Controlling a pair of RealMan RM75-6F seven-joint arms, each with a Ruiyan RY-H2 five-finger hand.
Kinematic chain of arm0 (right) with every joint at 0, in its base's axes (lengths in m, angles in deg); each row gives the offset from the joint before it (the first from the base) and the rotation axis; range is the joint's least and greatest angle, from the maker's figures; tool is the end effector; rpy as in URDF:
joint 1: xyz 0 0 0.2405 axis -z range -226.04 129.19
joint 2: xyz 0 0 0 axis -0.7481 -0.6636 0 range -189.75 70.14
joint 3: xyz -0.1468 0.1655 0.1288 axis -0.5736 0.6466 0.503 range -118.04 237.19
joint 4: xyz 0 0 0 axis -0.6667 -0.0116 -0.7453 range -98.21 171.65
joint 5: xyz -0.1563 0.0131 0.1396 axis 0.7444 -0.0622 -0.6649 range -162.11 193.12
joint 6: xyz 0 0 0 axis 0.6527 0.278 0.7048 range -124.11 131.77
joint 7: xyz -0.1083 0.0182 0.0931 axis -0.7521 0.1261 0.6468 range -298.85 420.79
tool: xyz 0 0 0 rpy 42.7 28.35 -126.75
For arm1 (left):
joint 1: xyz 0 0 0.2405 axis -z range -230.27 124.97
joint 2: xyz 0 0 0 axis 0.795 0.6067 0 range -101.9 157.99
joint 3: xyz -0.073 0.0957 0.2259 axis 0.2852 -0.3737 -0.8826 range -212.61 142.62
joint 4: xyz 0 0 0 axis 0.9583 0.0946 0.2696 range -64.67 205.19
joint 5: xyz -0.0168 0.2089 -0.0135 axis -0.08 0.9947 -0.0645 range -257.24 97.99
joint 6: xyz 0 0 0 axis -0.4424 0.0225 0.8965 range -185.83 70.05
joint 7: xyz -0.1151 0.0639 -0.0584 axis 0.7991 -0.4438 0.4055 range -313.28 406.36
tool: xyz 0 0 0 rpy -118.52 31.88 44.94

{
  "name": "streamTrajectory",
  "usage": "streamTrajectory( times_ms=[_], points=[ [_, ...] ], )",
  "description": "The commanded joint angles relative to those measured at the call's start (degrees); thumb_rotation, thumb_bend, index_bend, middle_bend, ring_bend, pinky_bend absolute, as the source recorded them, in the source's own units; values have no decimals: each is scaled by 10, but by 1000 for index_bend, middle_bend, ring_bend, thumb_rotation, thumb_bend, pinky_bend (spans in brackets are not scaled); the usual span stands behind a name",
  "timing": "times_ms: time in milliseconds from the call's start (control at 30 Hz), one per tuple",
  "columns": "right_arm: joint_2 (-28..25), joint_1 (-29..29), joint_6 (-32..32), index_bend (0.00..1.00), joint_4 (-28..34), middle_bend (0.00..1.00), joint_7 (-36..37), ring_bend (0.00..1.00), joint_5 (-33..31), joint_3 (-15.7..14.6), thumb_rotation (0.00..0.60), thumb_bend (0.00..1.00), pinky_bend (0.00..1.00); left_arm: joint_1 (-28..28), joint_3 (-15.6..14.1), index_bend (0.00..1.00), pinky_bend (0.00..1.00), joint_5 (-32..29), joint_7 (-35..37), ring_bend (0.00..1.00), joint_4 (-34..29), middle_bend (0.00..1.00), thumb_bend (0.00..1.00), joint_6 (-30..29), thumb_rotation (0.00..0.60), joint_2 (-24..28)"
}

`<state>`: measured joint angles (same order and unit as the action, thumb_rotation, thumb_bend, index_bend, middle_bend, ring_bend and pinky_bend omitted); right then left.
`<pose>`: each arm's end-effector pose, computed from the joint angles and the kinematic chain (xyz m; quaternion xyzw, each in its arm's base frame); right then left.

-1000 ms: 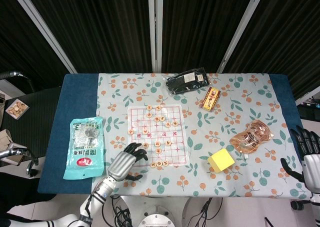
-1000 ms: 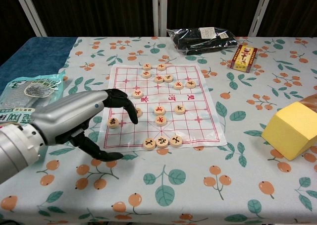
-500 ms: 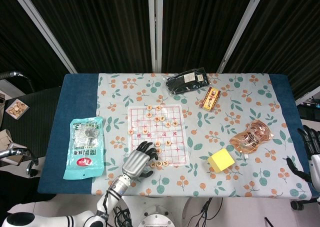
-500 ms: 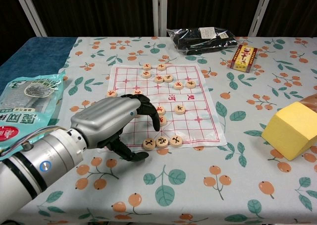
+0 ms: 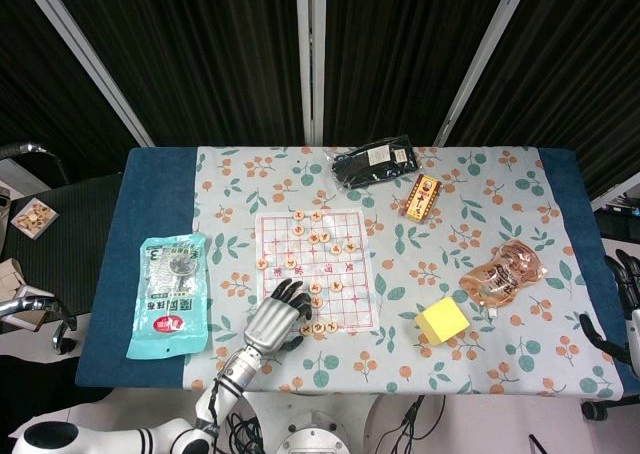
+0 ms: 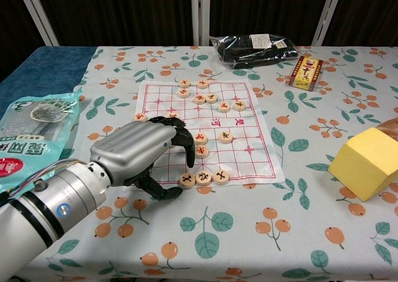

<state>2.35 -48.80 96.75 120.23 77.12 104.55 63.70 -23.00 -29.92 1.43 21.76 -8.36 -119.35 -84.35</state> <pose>-0.3365 -0.1601 0.2037 0.5500 -0.3743 0.4536 0.5930 -0.1068 0.2315 -0.1233 -0.7546 -0.3767 -0.4210 0.3340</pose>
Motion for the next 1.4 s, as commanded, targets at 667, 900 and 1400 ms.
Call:
streamTrajectory(
  times_ms=[667, 900, 1400],
  points=[
    [1, -1, -9, 0, 2, 0, -8, 0, -4, 1, 600, 228, 0, 9, -14, 484, 93, 6, 3, 71, 18, 248, 282, -11, 600, -5],
    [2, 0, -9, 0, 2, 0, -9, 0, -5, 1, 600, 233, 0, 11, -18, 477, 89, 2, -1, 71, 19, 244, 283, -7, 600, -5],
    [3, -2, -12, 0, 5, 0, -14, 0, -4, 1, 600, 235, 0, 15, -20, 500, 85, 2, 3, 70, 20, 237, 282, -8, 600, -2]
  ],
)
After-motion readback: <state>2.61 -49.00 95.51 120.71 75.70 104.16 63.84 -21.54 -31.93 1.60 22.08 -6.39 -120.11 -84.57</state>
